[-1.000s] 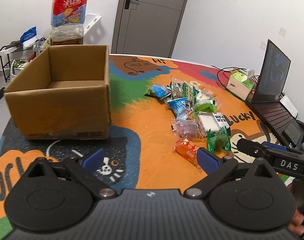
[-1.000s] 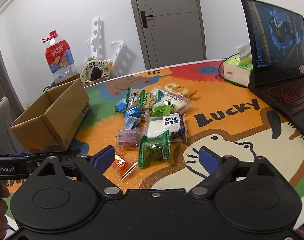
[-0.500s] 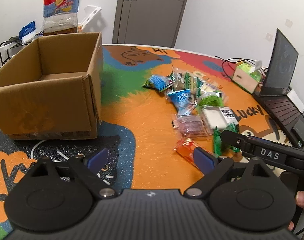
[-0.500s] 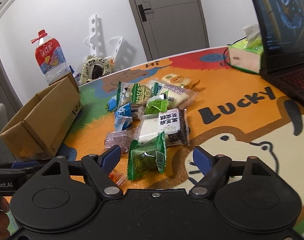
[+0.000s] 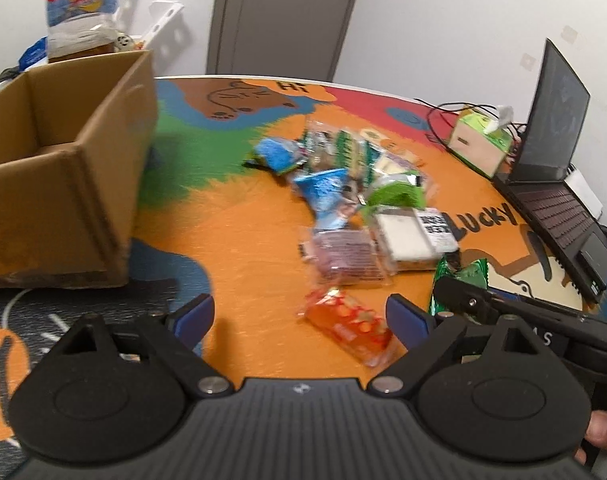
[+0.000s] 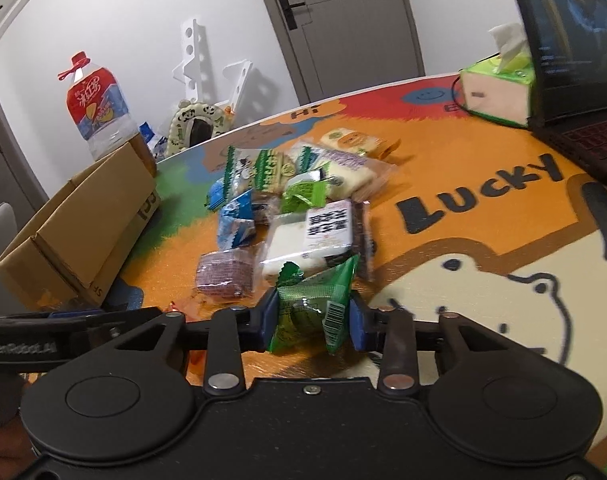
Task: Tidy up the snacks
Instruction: 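Grasp the orange-red candy bar with the left tool while the right tool grasps a green snack packet, then carry both snacks over the cardboard box and open both tools to drop them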
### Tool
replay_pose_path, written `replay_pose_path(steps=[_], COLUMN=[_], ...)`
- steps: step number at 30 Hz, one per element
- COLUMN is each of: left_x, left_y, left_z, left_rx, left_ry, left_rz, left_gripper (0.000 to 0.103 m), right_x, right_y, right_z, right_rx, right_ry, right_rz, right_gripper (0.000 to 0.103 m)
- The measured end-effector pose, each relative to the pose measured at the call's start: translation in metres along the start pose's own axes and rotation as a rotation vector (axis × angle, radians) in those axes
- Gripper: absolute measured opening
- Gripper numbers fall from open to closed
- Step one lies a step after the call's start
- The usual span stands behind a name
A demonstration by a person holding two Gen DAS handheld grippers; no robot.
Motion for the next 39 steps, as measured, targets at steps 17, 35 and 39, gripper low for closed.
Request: replay_pose_path(steps=[17,35,39], left_x=[-0.007,0.019,0.028], left_y=[0.011,0.011,0.001], left_z=[-0.01,0.025,0.036], left_rx=[-0.002,-0.083,-0.104], left_ry=[-0.095,-0.011,-0.022], left_rz=[-0.046,0.003,0.015], left_gripper=[0.071,0.018,0.018], right_x=[-0.012,0.027,0.04], right_y=[0.009,0.002,-0.006], right_z=[0.018,0.023,0.02], right_rx=[0.002,-0.024,-0.035], right_ry=[-0.001,-0.041,-0.066], right_rz=[-0.021,0.036,0.042], right_gripper=[0.036,0.036,0.036])
Point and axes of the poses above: each gripper's, at about its wrist camera, not at the fingertips, and z roughly against the way its jaws point, x to its left, y to its underside, the point moved 5 cm from there along -z, roughly the way its jaws point, and after that the axes turned 5 degrees about -y, right-handed, at the moved point
